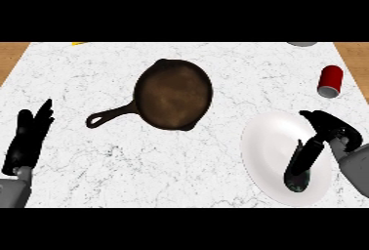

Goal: Pick the eggplant from the plate and place it in the pan

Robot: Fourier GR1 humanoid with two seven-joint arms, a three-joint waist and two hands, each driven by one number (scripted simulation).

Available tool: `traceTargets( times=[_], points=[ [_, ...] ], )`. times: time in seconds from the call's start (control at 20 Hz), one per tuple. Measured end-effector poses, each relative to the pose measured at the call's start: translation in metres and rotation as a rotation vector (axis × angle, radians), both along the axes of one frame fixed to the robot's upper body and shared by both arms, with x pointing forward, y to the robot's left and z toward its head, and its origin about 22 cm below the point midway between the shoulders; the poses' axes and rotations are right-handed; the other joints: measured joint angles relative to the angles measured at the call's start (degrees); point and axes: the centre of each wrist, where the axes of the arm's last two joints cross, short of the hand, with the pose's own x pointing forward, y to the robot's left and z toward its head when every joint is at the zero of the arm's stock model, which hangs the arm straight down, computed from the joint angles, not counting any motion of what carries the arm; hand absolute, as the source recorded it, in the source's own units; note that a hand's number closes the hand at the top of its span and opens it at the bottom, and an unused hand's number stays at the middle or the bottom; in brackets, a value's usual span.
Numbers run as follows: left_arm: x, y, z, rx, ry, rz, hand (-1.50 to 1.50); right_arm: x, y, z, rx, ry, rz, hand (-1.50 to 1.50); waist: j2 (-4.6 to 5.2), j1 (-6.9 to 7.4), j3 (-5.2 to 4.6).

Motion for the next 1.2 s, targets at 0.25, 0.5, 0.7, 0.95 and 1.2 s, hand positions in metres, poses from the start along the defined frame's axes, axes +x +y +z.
traceTargets(
  times=[0.25,0.5,0.7,0.95,1.2],
  points=[
    [-0.001,-0.001,0.001,-0.002,-0.004,0.0,0.0,0.001,0.007,-0.011,0.004,0.03,0.005,-1.5,-0.05,-0.08,0.01],
    [-0.001,0.0,0.004,0.002,0.001,0.006,0.0,0.0,0.006,-0.02,0.001,0.045,0.012,-1.5,-0.05,-0.2,0.02],
    [-0.002,0.002,0.0,-0.006,0.001,0.012,0.0,0.002,0.004,-0.028,-0.009,0.05,0.005,-1.5,-0.02,-0.28,0.04],
    [-0.003,0.003,-0.002,-0.009,-0.001,0.001,0.0,0.003,0.004,-0.036,-0.008,0.063,-0.005,-1.5,-0.02,-0.27,0.02],
    [-0.003,0.001,-0.004,-0.003,0.002,0.006,0.0,0.0,0.003,-0.044,-0.008,0.083,-0.015,-1.5,-0.03,-0.34,0.02]
  ],
)
